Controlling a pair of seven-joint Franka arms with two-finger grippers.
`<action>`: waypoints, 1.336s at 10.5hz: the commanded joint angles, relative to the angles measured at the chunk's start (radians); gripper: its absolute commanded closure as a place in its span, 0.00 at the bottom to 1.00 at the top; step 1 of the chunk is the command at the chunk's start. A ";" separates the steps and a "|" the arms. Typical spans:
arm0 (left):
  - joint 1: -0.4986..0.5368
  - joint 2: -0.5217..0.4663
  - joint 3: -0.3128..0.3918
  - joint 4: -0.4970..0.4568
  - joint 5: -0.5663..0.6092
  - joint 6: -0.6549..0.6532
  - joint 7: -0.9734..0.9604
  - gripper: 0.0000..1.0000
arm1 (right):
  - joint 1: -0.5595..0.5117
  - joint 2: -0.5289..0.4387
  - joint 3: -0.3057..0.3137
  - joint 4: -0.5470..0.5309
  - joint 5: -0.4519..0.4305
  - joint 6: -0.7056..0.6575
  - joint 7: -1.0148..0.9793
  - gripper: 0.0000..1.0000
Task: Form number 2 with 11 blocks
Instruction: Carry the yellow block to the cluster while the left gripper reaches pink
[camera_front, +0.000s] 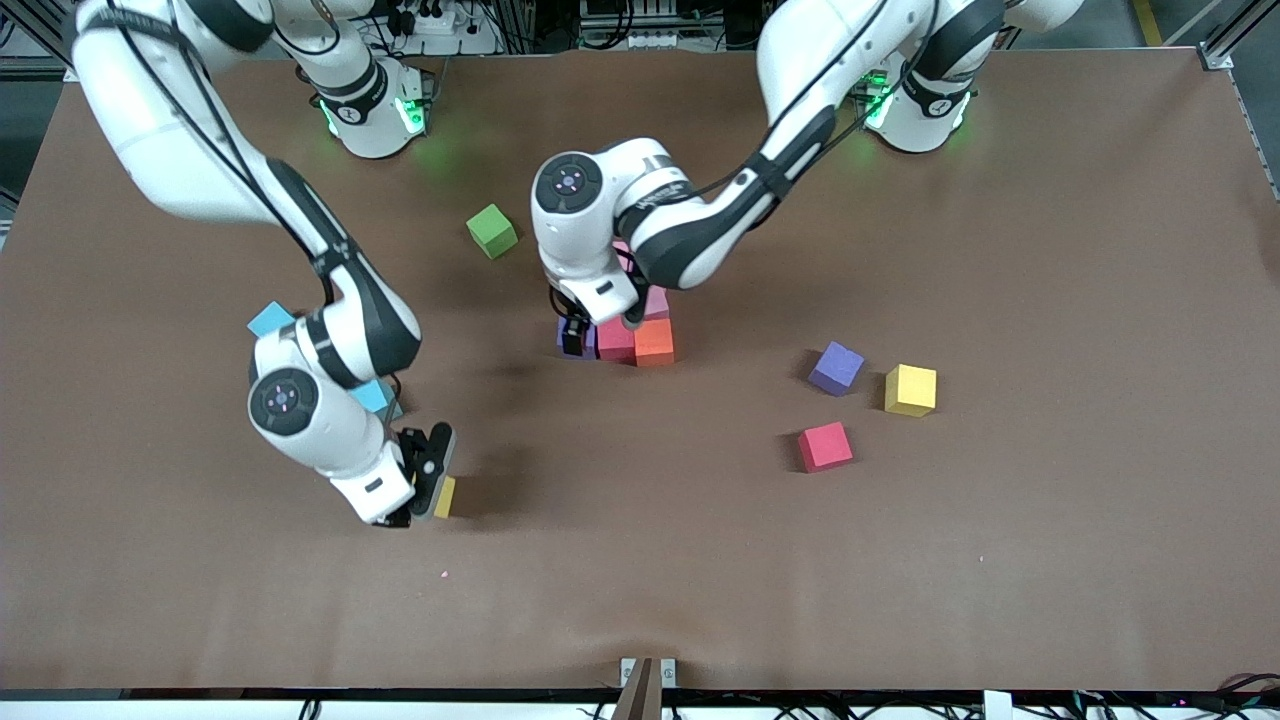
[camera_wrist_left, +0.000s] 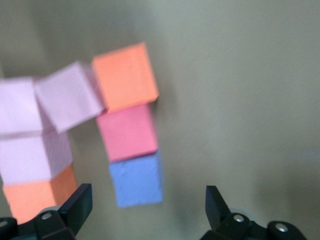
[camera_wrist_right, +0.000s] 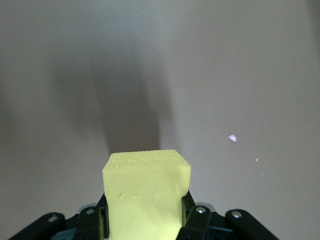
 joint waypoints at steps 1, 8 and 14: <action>0.106 -0.057 0.000 -0.050 -0.025 -0.065 0.228 0.00 | -0.018 -0.088 0.063 -0.151 0.016 0.011 0.139 0.90; 0.403 -0.270 -0.032 -0.428 -0.018 0.066 0.717 0.00 | 0.123 -0.067 0.056 -0.159 0.004 0.029 1.165 0.90; 0.562 -0.408 -0.048 -0.721 -0.021 0.217 1.093 0.00 | 0.239 -0.064 0.054 -0.222 -0.145 0.035 1.804 0.96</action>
